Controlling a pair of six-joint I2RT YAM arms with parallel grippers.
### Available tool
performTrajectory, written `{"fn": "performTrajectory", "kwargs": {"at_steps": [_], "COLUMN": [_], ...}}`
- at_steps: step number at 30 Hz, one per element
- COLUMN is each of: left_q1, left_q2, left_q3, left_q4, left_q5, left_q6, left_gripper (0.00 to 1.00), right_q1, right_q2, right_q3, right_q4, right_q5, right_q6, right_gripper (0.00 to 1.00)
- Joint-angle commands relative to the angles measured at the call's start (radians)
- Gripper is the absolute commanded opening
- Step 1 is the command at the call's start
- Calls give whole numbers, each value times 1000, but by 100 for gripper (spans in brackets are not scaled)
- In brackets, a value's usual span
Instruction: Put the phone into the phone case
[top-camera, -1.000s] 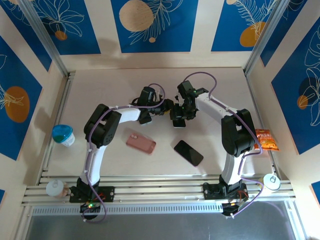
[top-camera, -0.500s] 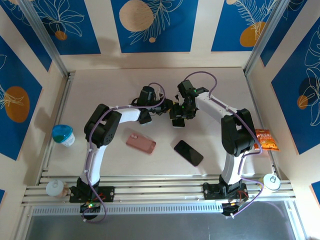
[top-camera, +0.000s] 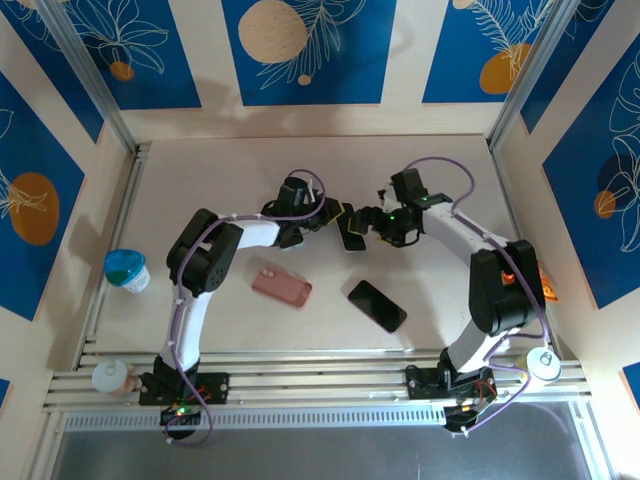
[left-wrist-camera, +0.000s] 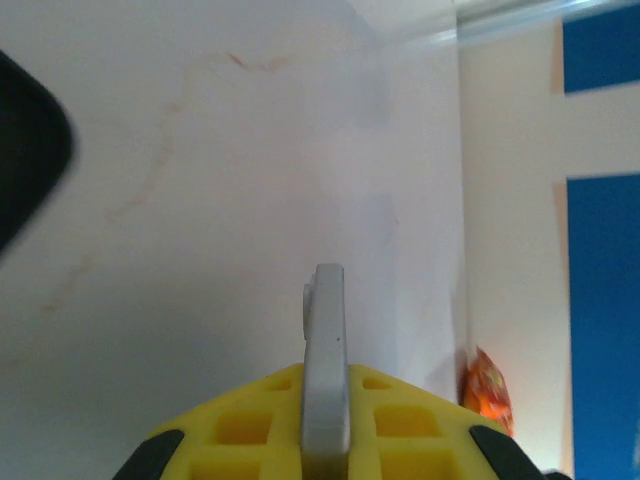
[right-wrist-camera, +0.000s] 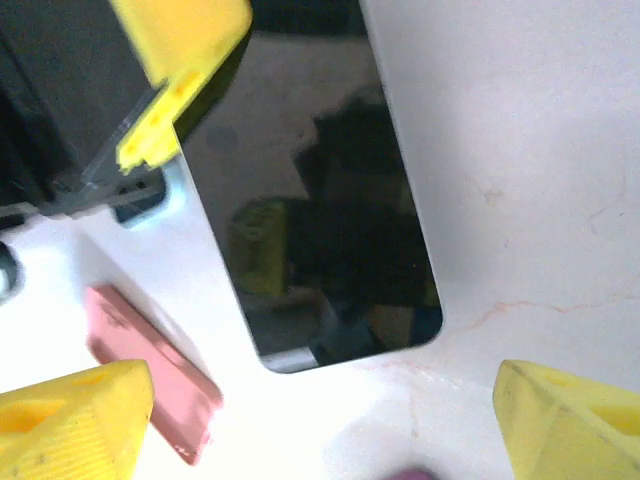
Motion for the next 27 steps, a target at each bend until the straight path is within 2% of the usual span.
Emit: {"fn": "performTrajectory", "kwargs": {"at_steps": [1,7,13,21,27], "left_q1": [-20,-52,-81,-95,-110], "left_q2": [-114,-160,-188,-209,-221], "left_q3": [-7,-46,-39,-74,-99], "left_q4": [106,237,291,332,345], "left_q5": [-171,-364,-447,-447,-434], "left_q6": [-21,-73,-98,-190,-230], "left_gripper": [0,0,0,0,0], "right_q1": [-31,-73,-83,-94,-97], "right_q2": [-63,-120,-131,-144,-109], "right_q3": [-85,-245,-328,-374,-379], "right_q4": [234,561,756,888,990], "right_q5": [-160,-239,-255,-230,-222], "right_q6": [153,373,496,563,604], "right_gripper": [87,88,89,85,79]}}
